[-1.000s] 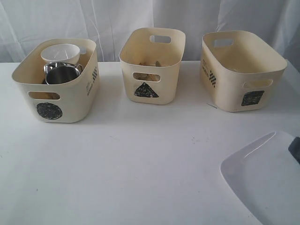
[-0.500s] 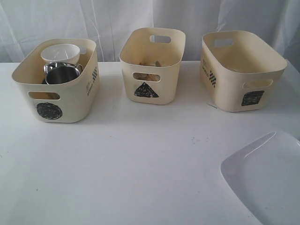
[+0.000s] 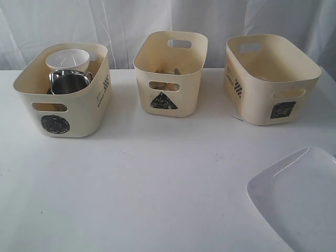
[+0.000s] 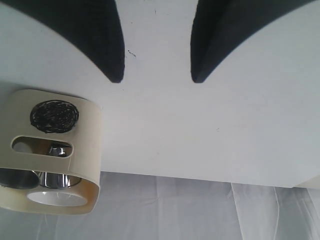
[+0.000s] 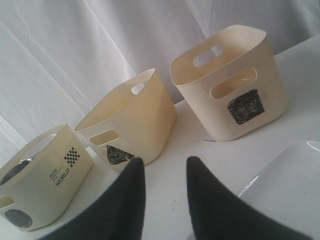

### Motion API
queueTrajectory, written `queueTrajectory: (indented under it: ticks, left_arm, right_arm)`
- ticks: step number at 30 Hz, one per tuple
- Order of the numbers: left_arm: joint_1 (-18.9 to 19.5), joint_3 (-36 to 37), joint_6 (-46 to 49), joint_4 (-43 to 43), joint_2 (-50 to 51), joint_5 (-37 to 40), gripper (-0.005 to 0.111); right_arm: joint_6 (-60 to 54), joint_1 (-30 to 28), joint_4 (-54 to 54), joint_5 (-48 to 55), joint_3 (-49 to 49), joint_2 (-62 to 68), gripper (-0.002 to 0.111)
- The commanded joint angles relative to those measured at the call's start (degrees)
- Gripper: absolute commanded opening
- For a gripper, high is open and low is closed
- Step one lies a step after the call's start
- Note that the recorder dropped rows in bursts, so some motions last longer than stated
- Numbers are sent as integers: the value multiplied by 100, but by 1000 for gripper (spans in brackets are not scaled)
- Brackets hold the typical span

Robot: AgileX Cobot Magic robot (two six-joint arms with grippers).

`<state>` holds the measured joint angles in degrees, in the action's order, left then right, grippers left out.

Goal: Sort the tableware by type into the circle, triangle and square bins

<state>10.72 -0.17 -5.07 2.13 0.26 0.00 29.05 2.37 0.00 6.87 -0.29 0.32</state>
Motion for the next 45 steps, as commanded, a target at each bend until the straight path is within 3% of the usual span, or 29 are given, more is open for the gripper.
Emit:
queueTrajectory:
  ticks: [1, 12, 16, 20, 31, 39, 45]
  left_arm:
    - [14, 17, -7, 29, -26, 0, 47]
    - [14, 17, -7, 29, -26, 0, 47]
    - [14, 17, -7, 29, -26, 0, 47]
    - [14, 17, -7, 29, -26, 0, 47]
    - [14, 17, -7, 29, -26, 0, 47]
    - [14, 17, -7, 29, -26, 0, 47]
    - [14, 17, -7, 29, -26, 0, 47]
  right_arm:
    - [-34, -71, -54, 67, 29, -32, 28]
    - [-34, -71, -54, 20, 29, -32, 28]
    - [-34, -71, -54, 462, -70, -32, 28]
    - [-34, -71, -54, 1373, -826, 174, 28]
    - [-53, -71, -65, 1276, -2377, 1848, 28]
    - [-1941, 110, -112, 1276, -4079, 3157, 28]
    - [-2119, 159, -101, 1237, -4396, 3521, 28]
